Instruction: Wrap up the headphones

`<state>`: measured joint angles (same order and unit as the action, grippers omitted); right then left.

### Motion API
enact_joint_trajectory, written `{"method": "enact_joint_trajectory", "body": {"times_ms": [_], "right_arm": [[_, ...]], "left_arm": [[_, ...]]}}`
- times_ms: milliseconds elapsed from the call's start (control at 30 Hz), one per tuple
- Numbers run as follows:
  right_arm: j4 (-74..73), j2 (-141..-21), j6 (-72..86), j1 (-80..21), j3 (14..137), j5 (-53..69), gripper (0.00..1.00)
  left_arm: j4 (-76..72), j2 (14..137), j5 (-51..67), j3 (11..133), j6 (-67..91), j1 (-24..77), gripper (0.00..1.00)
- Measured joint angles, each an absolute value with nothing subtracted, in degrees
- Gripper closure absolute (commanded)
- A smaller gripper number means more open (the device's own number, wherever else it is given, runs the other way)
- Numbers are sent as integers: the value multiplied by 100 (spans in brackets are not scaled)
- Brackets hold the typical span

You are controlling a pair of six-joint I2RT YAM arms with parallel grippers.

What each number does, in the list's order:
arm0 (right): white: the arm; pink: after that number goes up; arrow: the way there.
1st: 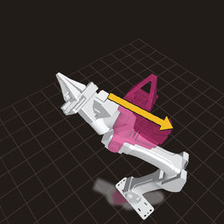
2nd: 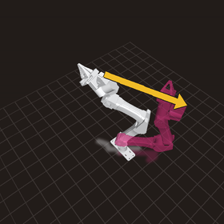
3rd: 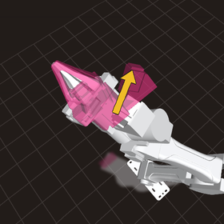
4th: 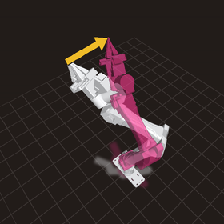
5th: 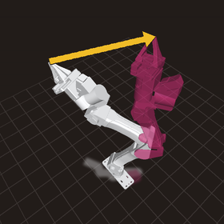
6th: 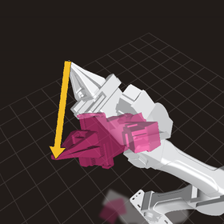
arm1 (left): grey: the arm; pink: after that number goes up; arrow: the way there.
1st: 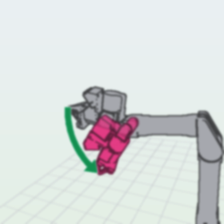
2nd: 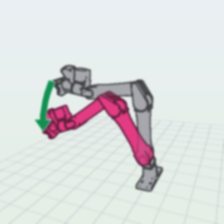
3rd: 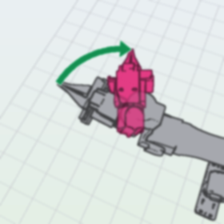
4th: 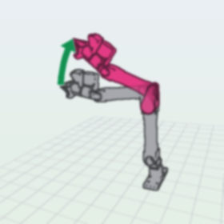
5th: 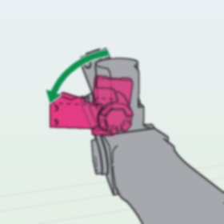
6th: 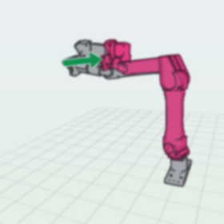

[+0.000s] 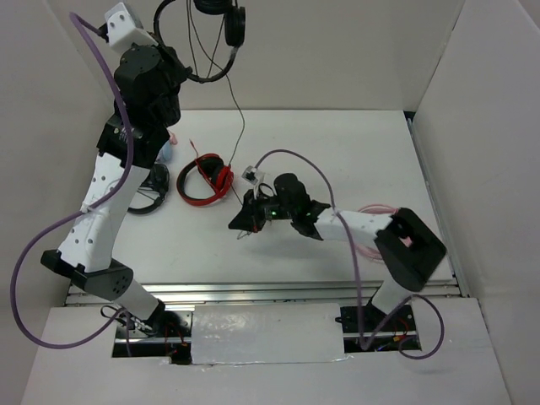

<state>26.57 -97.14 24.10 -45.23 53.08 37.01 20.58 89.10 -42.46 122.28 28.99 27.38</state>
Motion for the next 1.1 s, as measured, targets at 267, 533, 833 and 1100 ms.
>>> {"method": "enact_joint_trajectory", "body": {"times_ms": [267,533,833,1100], "right_arm": [[1096,-7470,1490,-5203,5015,2290,100],[-237,-7365,1011,-5990,5343,1612,100],[-1446,-6866,482,-6401,6204,1264,100],[-1737,-6530,93,-6722,6606,285,100]], "left_arm": [[2617,9306,-4250,12154,3634,1872,100],[3380,9797,-3802,12060,4595,1197,100],[3452,9894,-3594,11354,5006,495,100],[3081,9756,-3583,9972,4908,381,100]]}}
